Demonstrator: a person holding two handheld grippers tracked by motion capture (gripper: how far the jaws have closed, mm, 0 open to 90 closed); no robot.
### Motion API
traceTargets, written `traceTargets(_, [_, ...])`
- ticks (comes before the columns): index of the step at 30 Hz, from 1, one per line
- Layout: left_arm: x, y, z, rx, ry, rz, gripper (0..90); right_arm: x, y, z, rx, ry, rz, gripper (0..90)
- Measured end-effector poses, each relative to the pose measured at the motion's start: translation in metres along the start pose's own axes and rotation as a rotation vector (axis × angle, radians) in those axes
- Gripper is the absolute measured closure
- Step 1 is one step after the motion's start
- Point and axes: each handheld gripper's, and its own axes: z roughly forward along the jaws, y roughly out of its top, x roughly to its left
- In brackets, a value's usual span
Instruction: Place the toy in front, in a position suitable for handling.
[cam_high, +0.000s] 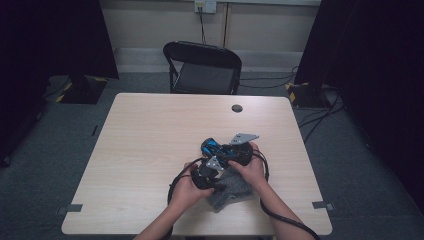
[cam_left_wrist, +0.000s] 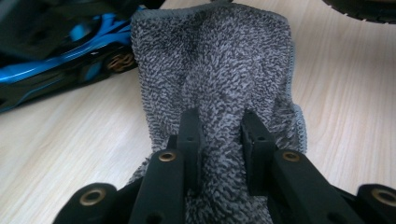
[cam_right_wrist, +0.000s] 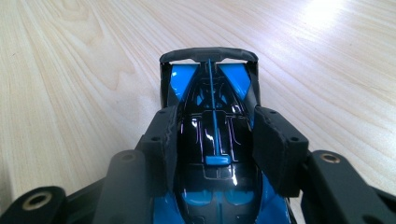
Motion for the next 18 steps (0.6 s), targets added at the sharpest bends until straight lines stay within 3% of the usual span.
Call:
traceTargets(5, [-0.003, 0.004, 0.008, 0.002, -0.02, -0.001, 73.4, 0.0, 0.0, 0.0, 0.001, 0.001, 0.0, 51.3])
traceTargets(11, [-0.011, 0.008, 0.014, 0.012, -0.062, 0.041, 73.4, 0.0, 0.0, 0.0, 0.002, 0.002, -0.005, 51.3])
traceTargets(15, [-0.009, 0.011, 0.017, 0.012, -0.055, 0.036, 73.3, 0.0, 0.0, 0.0, 0.001, 0.001, -0.008, 51.3])
traceTargets(18, [-0.002, 0.012, 0.017, 0.026, -0.01, 0.031, 73.2, 0.0, 0.0, 0.0, 0.001, 0.001, -0.009, 51.3])
